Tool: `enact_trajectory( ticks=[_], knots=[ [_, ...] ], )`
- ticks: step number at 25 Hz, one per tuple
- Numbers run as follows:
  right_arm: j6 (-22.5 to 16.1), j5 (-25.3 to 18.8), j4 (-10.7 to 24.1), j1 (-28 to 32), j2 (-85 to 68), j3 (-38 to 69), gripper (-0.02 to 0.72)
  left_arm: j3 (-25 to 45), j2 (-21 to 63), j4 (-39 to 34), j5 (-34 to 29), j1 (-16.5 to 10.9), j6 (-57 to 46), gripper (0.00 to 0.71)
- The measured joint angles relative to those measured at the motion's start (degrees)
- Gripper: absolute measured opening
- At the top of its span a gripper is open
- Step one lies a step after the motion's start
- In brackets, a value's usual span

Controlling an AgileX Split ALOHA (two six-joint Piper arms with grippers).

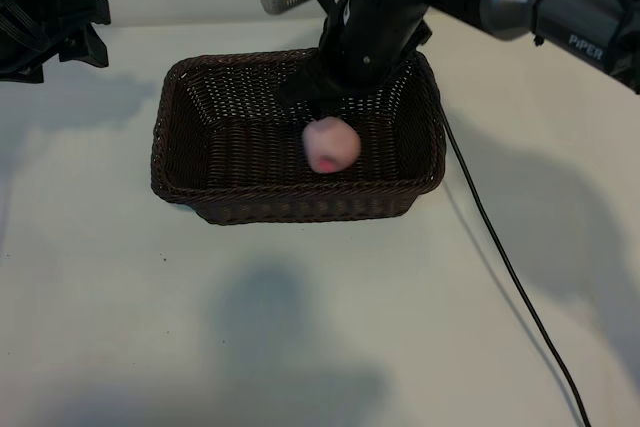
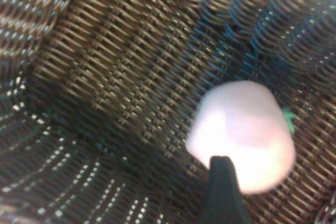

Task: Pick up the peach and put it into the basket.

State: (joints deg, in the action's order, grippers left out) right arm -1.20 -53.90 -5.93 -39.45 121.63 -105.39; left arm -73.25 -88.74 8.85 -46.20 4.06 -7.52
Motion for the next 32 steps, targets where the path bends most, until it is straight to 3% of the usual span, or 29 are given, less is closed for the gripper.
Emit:
enact_trajectory(
  ticks=[6, 12, 19, 26, 32],
  knots=[
    [-0.5, -7.61, 0.75, 0.59, 0.0, -6.85, 0.512, 0.0, 0.0, 0.0, 0.0, 0.0, 0.0, 0.591],
    [-1.1, -14.71, 1.02, 7.6, 0.0, -9.29, 0.493, 0.0, 0.0, 0.0, 0.0, 0.0, 0.0, 0.591],
    [-1.04, -15.83, 1.42, 15.18, 0.0, -9.29, 0.491, 0.0, -2.86, 4.44, -0.41, 0.0, 0.06, 0.591],
    [-1.04, -16.06, 1.48, 16.89, 0.0, -9.29, 0.491, 0.0, -6.49, 10.94, -0.09, 0.0, 2.61, 0.591],
    [-1.04, -16.14, 1.79, 17.0, 0.0, -9.29, 0.491, 0.0, -7.12, 11.38, 0.66, 0.0, 3.06, 0.591]
  ],
)
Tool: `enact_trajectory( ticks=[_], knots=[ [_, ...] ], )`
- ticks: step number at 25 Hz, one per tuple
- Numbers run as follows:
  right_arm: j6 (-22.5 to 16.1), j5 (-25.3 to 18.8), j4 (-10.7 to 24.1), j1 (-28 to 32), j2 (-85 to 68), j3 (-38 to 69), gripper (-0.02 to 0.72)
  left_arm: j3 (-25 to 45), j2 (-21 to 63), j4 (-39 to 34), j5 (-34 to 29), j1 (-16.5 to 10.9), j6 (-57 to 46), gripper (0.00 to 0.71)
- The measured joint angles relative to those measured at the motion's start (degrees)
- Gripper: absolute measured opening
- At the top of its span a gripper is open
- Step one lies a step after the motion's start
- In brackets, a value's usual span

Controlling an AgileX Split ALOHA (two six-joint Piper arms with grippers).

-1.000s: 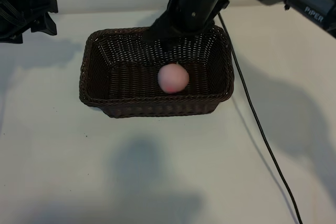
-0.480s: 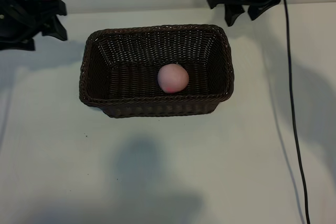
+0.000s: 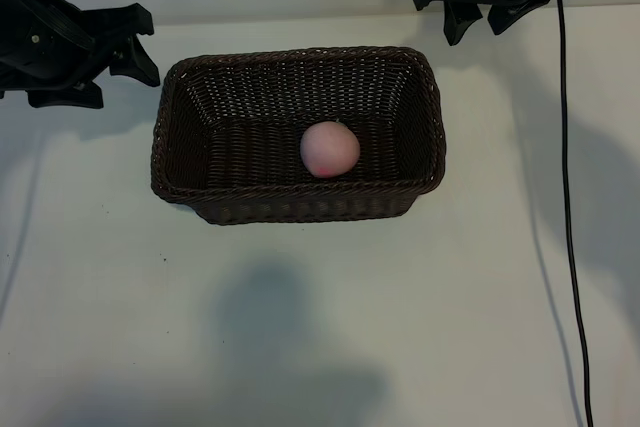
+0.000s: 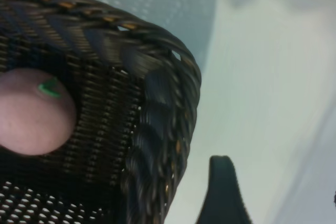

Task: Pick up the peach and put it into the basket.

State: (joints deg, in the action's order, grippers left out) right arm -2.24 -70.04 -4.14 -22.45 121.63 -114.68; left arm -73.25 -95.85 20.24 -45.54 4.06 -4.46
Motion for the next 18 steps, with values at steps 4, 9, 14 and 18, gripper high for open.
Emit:
enact_trajectory(
  ticks=[4, 9, 14, 18],
  knots=[
    [-0.06, -0.05, 0.83, 0.0, 0.0, 0.0, 0.491, 0.0, 0.0, 0.09, 0.18, 0.0, 0.06, 0.591],
    [-0.06, -0.05, 0.9, 0.0, 0.0, 0.0, 0.491, 0.0, 0.0, 0.09, 0.13, 0.0, 0.17, 0.591],
    [-0.06, -0.05, 0.9, 0.0, 0.0, 0.0, 0.491, 0.0, 0.0, 0.09, 0.13, 0.0, 0.17, 0.591],
    [-0.06, -0.05, 0.9, 0.0, 0.0, 0.0, 0.49, 0.0, 0.0, 0.09, 0.13, 0.0, 0.17, 0.591]
  ],
)
